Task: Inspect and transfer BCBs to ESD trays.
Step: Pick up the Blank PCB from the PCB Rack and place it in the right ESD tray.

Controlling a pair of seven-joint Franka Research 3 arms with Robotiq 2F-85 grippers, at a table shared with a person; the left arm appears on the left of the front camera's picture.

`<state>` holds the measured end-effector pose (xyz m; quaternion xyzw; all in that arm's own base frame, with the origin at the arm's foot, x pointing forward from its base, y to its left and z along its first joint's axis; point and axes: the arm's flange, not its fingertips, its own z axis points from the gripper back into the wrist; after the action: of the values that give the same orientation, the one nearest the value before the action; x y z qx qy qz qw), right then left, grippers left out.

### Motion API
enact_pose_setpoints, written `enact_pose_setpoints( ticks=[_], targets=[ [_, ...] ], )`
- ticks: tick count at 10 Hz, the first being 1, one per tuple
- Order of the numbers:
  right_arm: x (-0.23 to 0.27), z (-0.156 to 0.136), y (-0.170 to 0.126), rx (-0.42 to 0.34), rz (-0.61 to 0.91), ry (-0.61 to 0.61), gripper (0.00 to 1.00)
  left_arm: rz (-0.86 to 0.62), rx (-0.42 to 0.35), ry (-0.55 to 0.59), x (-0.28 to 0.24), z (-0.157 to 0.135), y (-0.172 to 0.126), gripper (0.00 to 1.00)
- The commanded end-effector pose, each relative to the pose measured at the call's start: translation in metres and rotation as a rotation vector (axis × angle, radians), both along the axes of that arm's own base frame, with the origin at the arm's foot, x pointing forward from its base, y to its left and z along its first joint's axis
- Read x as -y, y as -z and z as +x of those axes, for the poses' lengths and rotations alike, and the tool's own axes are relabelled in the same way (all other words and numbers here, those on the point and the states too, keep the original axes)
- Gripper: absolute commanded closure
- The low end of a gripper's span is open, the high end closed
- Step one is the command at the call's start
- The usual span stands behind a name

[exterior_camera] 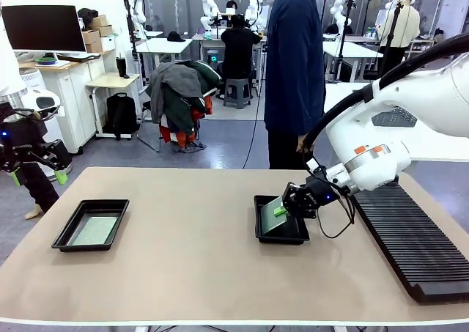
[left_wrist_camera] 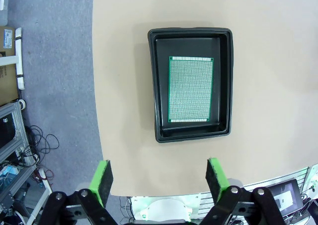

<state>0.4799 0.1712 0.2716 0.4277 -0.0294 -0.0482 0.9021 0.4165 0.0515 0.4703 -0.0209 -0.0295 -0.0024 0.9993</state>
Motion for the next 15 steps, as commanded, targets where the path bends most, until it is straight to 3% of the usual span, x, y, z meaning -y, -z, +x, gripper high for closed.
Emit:
enact_pose_setpoints(
  ticks=[1, 9, 15],
  targets=[
    [-0.010, 0.003, 0.005, 0.005, -0.006, 0.018, 0.98, -0.009, 0.008, -0.001, 0.000, 0.000, 0.002, 0.00],
    [-0.003, 0.002, -0.004, -0.020, -0.045, 0.012, 0.95, -0.009, 0.008, -0.001, 0.000, 0.000, 0.002, 0.00],
    [-0.007, -0.002, -0.029, -0.052, -0.155, 0.020, 0.59, -0.009, 0.008, -0.001, 0.000, 0.000, 0.002, 0.00]
  ],
)
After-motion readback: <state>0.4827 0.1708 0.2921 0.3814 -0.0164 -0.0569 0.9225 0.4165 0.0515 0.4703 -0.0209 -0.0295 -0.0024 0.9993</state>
